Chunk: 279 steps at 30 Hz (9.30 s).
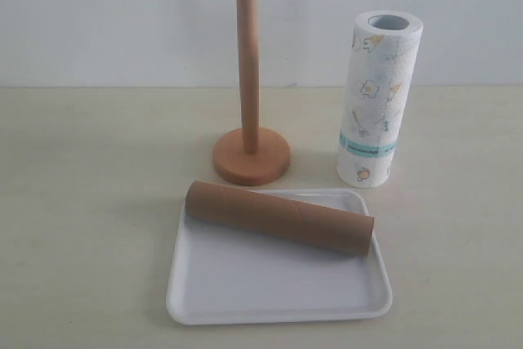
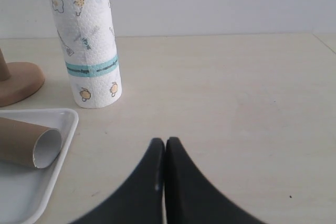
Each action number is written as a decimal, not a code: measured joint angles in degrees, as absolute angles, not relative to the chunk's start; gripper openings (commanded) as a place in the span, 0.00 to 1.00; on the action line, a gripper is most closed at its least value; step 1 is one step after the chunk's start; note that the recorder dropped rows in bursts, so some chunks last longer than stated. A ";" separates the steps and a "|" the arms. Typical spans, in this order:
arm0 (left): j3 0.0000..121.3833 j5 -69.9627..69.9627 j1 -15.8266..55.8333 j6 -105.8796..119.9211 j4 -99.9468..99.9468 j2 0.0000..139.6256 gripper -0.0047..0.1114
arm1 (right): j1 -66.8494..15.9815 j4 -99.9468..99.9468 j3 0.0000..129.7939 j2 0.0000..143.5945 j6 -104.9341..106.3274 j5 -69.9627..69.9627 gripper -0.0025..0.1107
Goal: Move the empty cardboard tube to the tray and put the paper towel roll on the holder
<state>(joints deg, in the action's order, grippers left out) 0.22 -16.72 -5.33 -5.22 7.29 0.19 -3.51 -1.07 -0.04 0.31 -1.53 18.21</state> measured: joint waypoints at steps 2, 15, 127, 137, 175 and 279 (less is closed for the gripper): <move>0.22 -16.99 -5.33 -2.29 7.29 0.19 0.08 | -3.51 -1.07 -0.04 0.31 -1.53 18.21 0.02; 0.22 -18.01 -5.33 5.14 7.29 0.19 0.08 | -3.51 -1.07 -0.04 0.31 -1.53 18.21 0.02; 0.22 -18.01 -4.07 5.45 7.29 0.19 0.08 | -11.97 12.53 33.58 92.48 -14.94 -40.20 0.94; 0.22 -18.01 -4.07 5.45 7.29 0.19 0.08 | -11.97 13.47 33.68 92.48 -14.02 -43.64 0.94; 0.22 -18.01 -4.07 5.45 7.29 0.19 0.08 | -11.97 14.18 43.74 108.05 -15.10 -50.60 0.94; 0.22 -18.01 -4.07 5.45 7.29 0.19 0.08 | -28.00 23.83 79.86 106.93 -25.71 -29.21 0.03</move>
